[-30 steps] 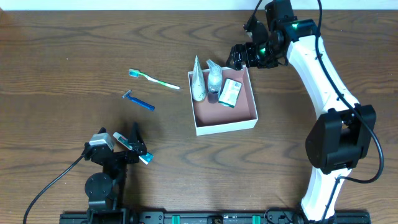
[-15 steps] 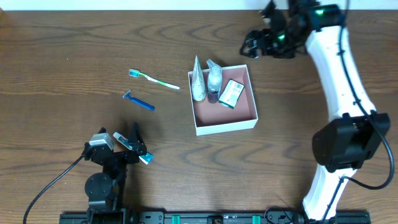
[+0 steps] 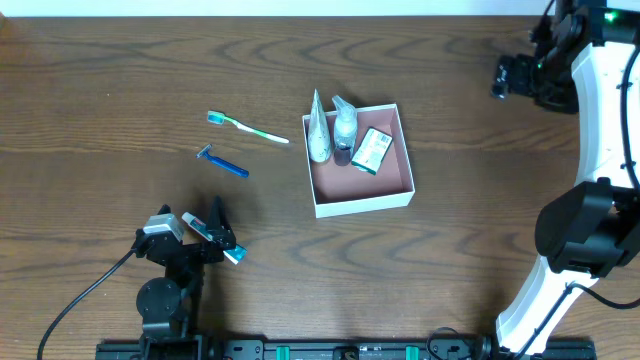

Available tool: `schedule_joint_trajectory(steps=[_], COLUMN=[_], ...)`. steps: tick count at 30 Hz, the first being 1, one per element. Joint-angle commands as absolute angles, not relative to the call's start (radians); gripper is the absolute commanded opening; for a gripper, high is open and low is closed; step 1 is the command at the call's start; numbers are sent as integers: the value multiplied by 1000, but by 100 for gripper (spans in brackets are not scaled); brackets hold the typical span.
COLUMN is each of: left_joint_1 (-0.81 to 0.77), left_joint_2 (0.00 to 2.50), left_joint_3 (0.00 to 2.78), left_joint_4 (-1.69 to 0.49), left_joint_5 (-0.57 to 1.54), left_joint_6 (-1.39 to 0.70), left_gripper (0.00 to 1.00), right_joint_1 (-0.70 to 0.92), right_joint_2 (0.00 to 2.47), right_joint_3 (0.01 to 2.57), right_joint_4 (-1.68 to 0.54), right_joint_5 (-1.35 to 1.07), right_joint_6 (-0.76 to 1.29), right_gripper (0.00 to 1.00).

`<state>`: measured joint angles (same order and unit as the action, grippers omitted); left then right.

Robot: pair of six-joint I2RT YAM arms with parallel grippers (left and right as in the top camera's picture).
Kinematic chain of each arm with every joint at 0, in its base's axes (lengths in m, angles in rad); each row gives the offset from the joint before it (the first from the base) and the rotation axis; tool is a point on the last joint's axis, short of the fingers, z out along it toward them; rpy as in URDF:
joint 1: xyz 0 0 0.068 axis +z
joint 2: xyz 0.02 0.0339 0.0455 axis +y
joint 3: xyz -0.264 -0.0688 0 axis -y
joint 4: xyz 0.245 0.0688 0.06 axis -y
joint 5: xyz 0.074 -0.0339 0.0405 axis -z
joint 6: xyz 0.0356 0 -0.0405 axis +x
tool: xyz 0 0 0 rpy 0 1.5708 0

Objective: Pack container
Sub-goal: 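Release the soap box and raise the right gripper away, then move the left gripper to the teal Colgate toothpaste tube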

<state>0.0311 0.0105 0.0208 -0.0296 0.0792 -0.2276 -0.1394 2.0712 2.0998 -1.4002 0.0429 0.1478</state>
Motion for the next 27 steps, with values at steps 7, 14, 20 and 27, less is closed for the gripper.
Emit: schedule_joint_trajectory(steps=[7,14,20,27], left_joint_1=[31,31,31,31], left_joint_2=[5,5,5,5], left_joint_3=[4,4,4,4], left_joint_4=[-64,-63,-64,-64], left_joint_5=[97,97,97,97], left_joint_6=[-211,-211,-211,-211], left_gripper=[98,98,98,98], right_joint_1=[-130,-131,-131,-131], right_joint_2=[2066,2066,2066,2066], right_joint_3=[2120,2120,2120,2120], right_joint_4=[-1431,-1430,-1433,-1433], right_joint_5=[322,294,286,287], right_joint_6=[213,213,213,213], right_gripper=[99,99,99,99])
